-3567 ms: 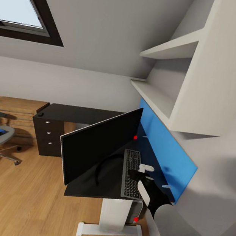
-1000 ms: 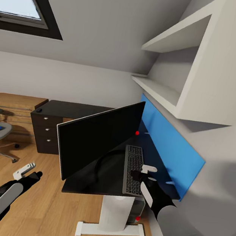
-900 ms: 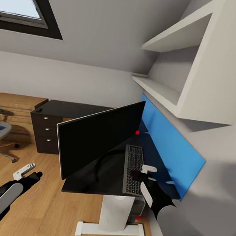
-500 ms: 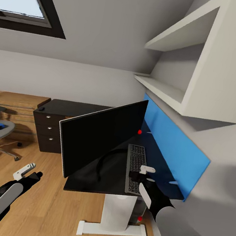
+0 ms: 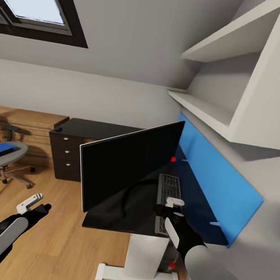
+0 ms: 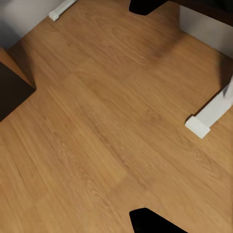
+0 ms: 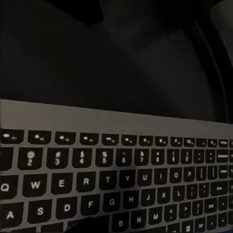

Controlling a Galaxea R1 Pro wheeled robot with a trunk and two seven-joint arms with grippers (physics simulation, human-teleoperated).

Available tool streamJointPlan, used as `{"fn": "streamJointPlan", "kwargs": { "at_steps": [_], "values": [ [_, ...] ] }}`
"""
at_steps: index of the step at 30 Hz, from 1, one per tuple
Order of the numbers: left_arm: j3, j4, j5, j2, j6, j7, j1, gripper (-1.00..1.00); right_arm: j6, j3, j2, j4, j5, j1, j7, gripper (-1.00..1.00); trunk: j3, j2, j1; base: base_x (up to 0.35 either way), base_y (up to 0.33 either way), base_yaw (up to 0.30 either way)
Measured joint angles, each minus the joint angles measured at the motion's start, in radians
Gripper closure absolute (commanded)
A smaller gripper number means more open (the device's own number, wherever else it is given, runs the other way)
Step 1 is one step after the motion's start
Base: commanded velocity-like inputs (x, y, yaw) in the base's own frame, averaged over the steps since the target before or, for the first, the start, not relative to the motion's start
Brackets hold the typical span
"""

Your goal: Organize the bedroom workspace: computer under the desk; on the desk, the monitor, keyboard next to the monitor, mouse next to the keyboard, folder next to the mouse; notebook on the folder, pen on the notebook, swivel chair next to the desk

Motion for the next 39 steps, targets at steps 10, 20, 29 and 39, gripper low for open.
{"fn": "streamJointPlan", "kwargs": {
  "at_steps": [10,20,29,39],
  "values": [
    [-0.004,0.001,0.0,-0.003,0.001,-0.001,0.0,-1.0,0.0,0.0,-0.002,0.0,0.002,0.0,0.001,-1.0,0.0,0.0,0.0,0.135,0.0,0.003],
    [-0.003,0.002,-0.001,-0.001,0.0,0.0,0.0,-1.0,0.0,0.0,-0.002,0.0,0.002,0.0,0.001,-1.0,0.0,0.0,0.0,0.178,0.0,0.0],
    [0.0,-0.001,-0.004,0.003,0.0,0.002,0.0,-1.0,0.0,0.0,-0.002,0.0,0.021,0.0,0.001,-1.0,-0.003,-0.007,0.004,0.104,0.0,0.0],
    [0.001,-0.003,-0.003,0.003,0.0,0.004,0.0,-1.0,0.0,0.0,-0.002,0.002,0.047,0.0,0.0,-1.0,-0.034,-0.077,0.042,0.0,0.0,0.0]
  ]
}}
